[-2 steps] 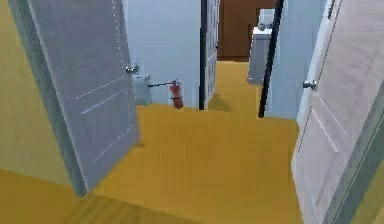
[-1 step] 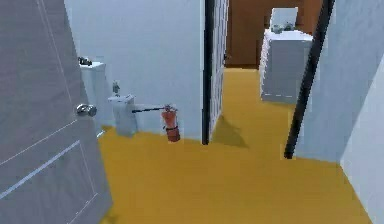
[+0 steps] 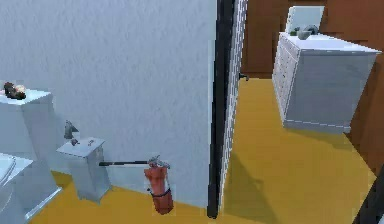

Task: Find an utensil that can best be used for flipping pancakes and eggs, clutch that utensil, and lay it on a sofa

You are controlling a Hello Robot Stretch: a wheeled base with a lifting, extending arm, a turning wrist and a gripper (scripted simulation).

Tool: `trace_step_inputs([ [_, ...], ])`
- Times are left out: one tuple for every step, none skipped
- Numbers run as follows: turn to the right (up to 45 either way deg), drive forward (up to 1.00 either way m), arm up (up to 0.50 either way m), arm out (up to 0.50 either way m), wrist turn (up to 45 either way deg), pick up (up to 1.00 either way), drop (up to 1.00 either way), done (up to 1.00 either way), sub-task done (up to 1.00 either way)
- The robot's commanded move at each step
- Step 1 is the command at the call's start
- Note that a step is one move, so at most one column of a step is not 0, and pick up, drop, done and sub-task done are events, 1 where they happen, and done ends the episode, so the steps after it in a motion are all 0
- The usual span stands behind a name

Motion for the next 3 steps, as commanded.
trace_step_inputs([
  [-9.0,0.00,0.00,0.00,0.0,0.00,0.00,0.00,0.00],
  [0.0,0.35,0.00,0.00,0.0,0.00,0.00,0.00,0.00],
  [-45.0,0.00,0.00,0.00,0.0,0.00,0.00,0.00,0.00],
])
